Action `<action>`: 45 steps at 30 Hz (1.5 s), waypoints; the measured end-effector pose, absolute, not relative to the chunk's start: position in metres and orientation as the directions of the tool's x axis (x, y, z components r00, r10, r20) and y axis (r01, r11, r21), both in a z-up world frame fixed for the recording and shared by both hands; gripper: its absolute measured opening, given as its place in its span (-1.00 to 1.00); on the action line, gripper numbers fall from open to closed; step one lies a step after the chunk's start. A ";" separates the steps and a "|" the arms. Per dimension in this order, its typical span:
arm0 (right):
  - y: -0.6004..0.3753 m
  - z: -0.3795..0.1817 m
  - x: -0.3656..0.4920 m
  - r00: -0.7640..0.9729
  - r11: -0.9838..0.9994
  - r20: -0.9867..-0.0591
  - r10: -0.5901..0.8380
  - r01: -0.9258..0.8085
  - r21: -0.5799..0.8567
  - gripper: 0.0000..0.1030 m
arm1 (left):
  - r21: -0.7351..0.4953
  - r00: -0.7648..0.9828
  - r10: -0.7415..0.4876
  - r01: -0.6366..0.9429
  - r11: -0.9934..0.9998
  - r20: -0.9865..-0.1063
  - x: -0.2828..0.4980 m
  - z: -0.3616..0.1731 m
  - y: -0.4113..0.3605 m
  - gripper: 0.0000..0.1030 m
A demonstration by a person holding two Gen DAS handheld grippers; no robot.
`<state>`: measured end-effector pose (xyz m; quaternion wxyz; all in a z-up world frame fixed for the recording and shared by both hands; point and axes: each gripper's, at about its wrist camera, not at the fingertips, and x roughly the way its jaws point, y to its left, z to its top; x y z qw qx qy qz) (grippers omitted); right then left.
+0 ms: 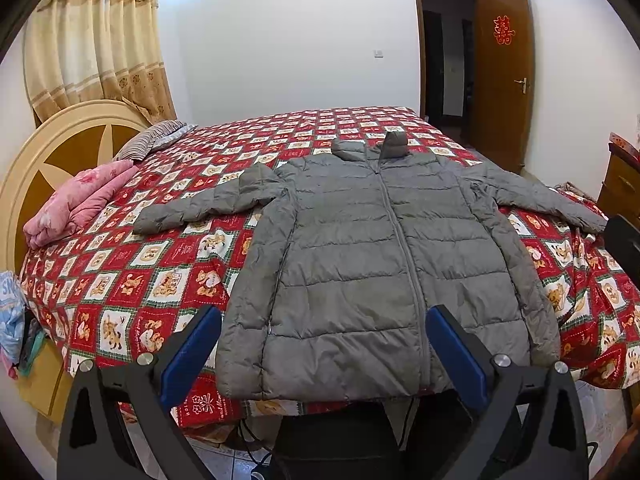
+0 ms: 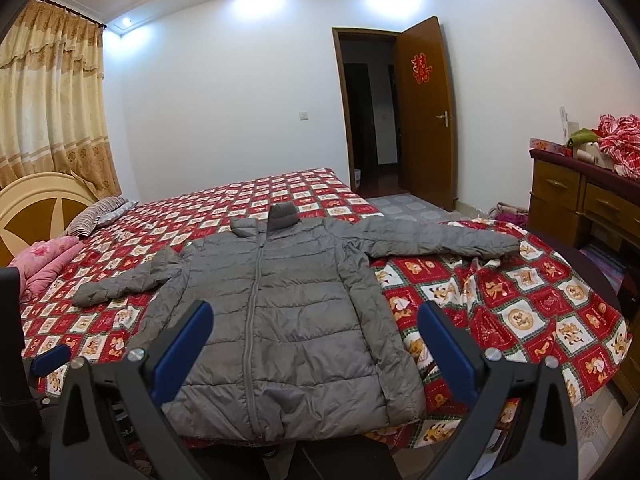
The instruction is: Fold large clothes
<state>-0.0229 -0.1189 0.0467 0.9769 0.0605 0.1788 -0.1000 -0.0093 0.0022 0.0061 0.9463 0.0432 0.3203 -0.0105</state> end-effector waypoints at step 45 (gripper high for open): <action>-0.115 0.040 -0.027 0.912 0.973 -0.378 -0.158 0.210 0.099 1.00 | 0.076 0.786 0.007 0.051 0.996 -0.618 -0.012 0.000 0.001 0.98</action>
